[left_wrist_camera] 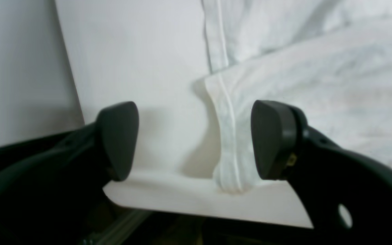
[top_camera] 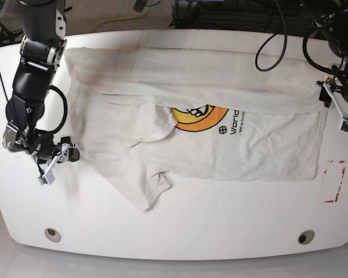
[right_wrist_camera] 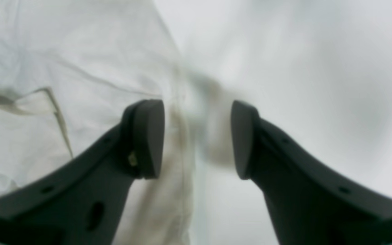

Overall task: Fold the T-shirt properly
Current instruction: 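Pinch the folded edge with both grippers and pull it taut, then move both grippers to the shirt's side edges and pinch them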

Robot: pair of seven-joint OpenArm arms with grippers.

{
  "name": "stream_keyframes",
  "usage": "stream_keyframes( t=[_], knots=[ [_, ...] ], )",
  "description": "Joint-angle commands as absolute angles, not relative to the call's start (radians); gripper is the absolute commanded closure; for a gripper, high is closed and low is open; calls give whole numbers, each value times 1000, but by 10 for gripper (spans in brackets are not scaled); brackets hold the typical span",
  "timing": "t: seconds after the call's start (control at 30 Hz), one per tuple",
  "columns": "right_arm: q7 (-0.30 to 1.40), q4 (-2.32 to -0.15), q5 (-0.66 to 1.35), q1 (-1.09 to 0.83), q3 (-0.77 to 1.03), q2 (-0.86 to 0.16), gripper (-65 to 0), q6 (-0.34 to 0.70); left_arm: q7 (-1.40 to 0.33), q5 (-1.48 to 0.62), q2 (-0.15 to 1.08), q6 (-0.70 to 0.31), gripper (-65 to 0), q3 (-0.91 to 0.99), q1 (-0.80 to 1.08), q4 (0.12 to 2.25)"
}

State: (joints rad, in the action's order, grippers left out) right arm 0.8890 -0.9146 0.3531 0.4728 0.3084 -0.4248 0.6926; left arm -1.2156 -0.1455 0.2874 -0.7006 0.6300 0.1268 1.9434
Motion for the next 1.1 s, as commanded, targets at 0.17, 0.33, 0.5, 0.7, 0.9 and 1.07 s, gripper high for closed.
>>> stream_keyframes(
  t=[0.17,0.33,0.5,0.7,0.9,1.07],
  knots=[
    [834,-929,357,506,314,-409,-300,698,-1106,-134,302,-698,-478,613,119,1850],
    [771,-924,302,526,314,-386,-300,698,-1081,-133,337,-698,-478,588,165,1784],
    [731,-924,209,536,315,-357,-300,698,-1079,-136,397,-698,-478,588,249,1781],
    [700,-839,193,553,318,-348,-300,698,-1078,-133,455,-698,-478,564,302,1742],
    [627,-783,185,550,318,-348,-296,698,-1079,-139,456,-698,-478,584,302,1802],
    [601,-779,182,545,320,-351,-298,698,-1118,-139,409,-698,-478,653,295,1939]
  ],
)
